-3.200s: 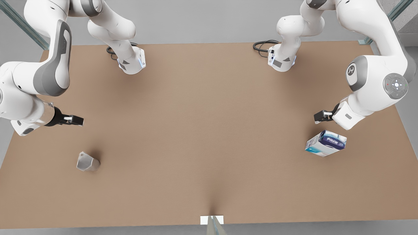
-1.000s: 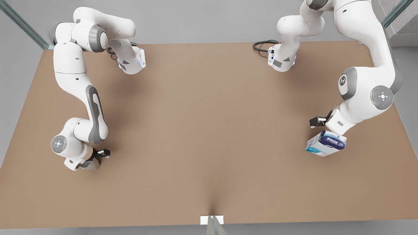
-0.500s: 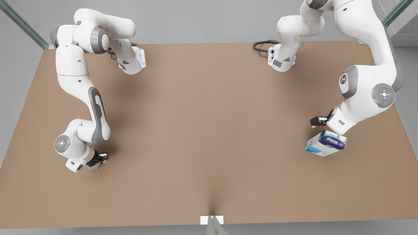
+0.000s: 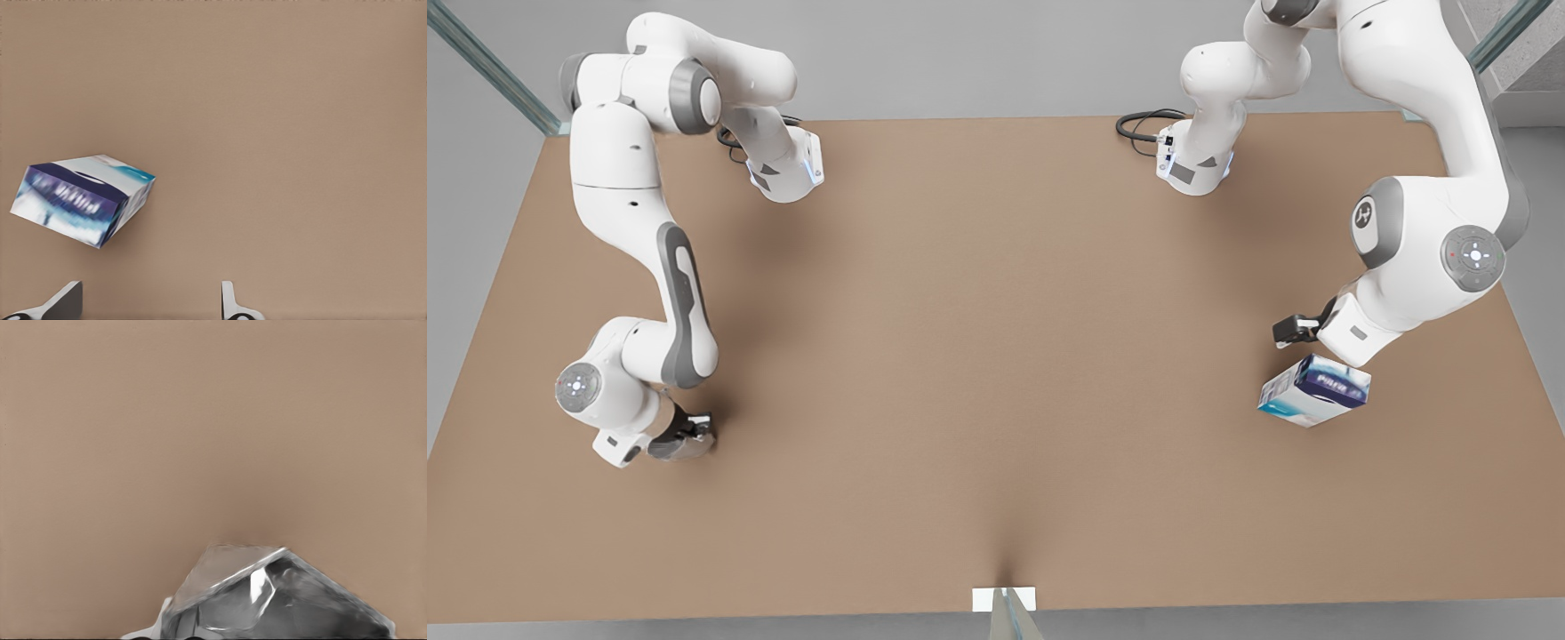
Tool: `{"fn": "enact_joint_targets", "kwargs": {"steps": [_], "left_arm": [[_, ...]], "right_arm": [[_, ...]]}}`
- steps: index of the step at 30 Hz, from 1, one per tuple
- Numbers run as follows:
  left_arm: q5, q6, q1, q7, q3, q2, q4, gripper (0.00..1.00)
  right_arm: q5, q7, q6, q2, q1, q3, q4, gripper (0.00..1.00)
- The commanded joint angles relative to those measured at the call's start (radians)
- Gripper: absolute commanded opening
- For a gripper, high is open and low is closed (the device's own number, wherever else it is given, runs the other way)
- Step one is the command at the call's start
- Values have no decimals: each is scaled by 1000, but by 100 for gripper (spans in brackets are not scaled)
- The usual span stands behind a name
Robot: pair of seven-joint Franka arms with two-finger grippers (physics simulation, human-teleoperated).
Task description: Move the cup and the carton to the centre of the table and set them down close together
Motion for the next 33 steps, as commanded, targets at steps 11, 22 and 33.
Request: {"fn": "enact_joint_targets", "kwargs": {"steps": [11, 22, 33], "left_arm": [[2, -3, 0, 2, 64, -12, 25, 100], [5, 0, 0, -80, 71, 0, 21, 100], [-61, 413, 6, -676, 179, 23, -215, 100]], "right_arm": [[-136, 543, -203, -46, 56, 217, 146, 21], [-452, 1283, -276, 55, 133, 591, 327, 21], [-565, 1461, -456, 486, 672, 393, 934, 21]]}}
